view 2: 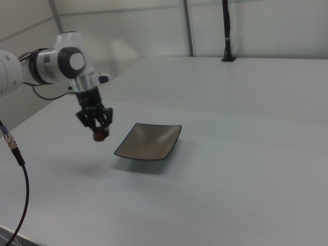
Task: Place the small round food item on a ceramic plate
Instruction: 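Lift the held food item and carry it over the square plate, then lower the food item onto the plate and open the gripper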
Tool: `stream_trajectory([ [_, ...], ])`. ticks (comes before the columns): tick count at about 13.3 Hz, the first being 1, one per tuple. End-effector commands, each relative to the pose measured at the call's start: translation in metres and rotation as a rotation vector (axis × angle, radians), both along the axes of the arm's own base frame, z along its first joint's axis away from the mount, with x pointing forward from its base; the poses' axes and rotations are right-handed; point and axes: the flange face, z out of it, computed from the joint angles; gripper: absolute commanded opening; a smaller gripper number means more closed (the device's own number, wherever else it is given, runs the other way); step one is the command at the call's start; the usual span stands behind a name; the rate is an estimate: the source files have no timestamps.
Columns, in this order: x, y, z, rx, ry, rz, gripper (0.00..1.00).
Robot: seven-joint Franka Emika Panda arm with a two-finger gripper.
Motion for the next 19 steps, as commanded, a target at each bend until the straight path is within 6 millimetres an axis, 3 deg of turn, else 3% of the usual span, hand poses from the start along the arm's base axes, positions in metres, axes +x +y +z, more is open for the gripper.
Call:
stream_trajectory([
  [1,0.028,-0.051,-0.003,0.010,-0.055,-0.083,0.39],
  [3,0.046,-0.079,-0.005,0.021,-0.110,-0.151,0.39],
  [4,0.065,-0.096,-0.001,0.026,-0.146,-0.208,0.39],
  [6,0.086,-0.119,-0.019,0.024,-0.157,-0.246,0.39],
  [10,0.114,-0.133,-0.059,0.046,-0.255,-0.322,0.40],
  [12,0.118,-0.129,-0.076,0.053,-0.256,-0.325,0.59],
  [14,0.117,-0.120,-0.075,0.069,-0.254,-0.338,0.65],
  [15,0.116,-0.115,-0.073,0.069,-0.258,-0.345,1.00],
  [17,0.115,-0.112,-0.063,0.080,-0.266,-0.350,1.00],
  [19,0.107,-0.112,-0.027,0.093,-0.290,-0.350,1.00],
])
